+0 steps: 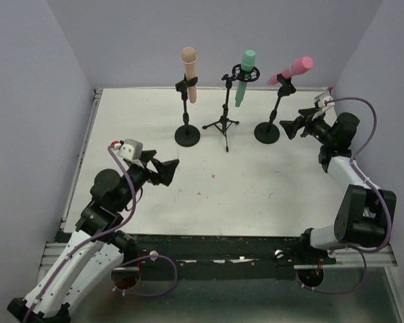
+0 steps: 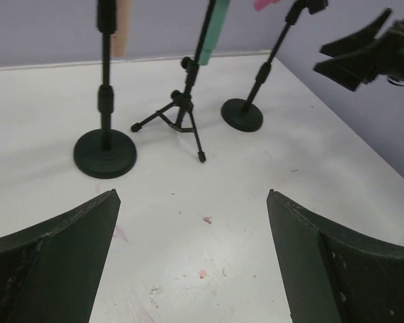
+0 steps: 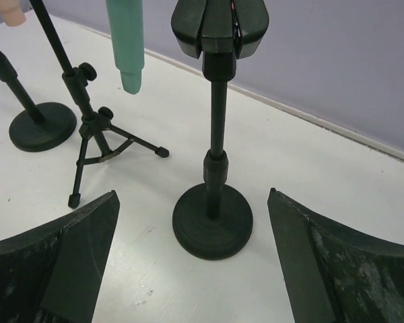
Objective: Attach the microphones to the stand
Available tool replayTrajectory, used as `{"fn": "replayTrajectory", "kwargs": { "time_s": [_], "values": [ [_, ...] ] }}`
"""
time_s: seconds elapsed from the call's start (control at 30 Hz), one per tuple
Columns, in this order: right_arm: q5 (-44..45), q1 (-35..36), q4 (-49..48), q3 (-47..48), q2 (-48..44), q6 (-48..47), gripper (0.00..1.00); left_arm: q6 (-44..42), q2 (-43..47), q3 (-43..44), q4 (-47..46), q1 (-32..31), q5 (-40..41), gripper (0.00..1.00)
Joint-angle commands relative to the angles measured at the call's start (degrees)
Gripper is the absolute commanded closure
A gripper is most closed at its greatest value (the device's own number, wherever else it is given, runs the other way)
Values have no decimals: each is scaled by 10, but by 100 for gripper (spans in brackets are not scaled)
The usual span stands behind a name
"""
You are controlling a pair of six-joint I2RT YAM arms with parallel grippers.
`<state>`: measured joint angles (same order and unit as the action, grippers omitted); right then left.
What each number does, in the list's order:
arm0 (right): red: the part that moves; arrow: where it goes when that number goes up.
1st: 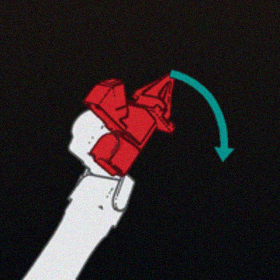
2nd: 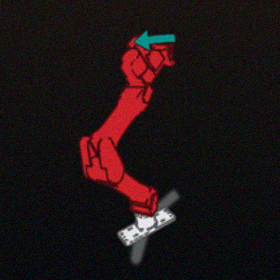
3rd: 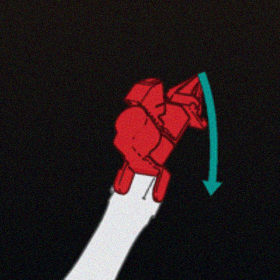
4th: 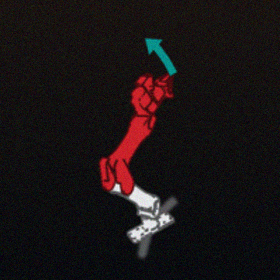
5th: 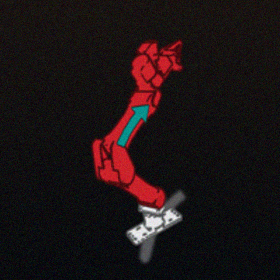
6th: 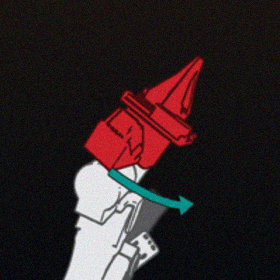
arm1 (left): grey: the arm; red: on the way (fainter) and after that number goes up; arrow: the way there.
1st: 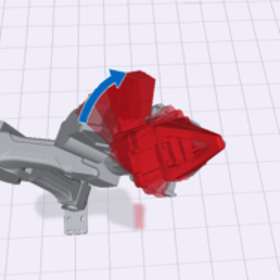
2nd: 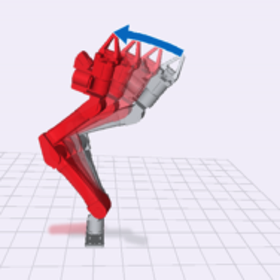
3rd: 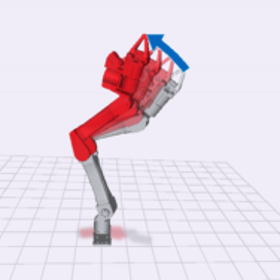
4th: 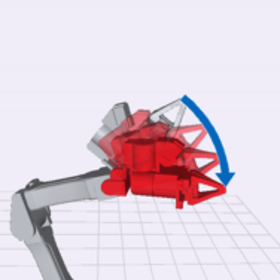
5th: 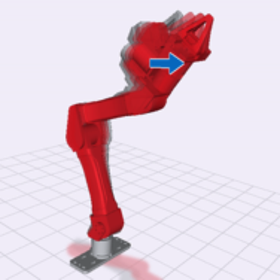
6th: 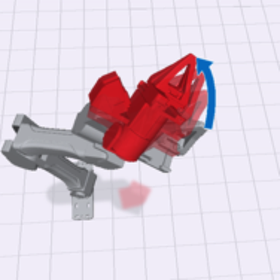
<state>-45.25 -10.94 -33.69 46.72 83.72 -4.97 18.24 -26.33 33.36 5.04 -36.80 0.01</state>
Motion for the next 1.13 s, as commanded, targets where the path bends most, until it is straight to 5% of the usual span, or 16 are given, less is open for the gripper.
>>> {"fn": "replayTrajectory", "kwargs": {
  "time_s": [0.0,0.2,0.53,1.1],
  "values": [
    [31,-23,160,1,-77,-28,0,32,-57,58,35,182,-134,2],
    [81,-50,427,60,-199,-30,0,37,-132,121,63,363,-165,2],
    [236,-52,546,101,-373,214,0,3,-108,70,37,359,-187,2],
    [276,-51,550,82,-414,205,0,-11,-73,48,24,351,-181,2]
  ]
}}
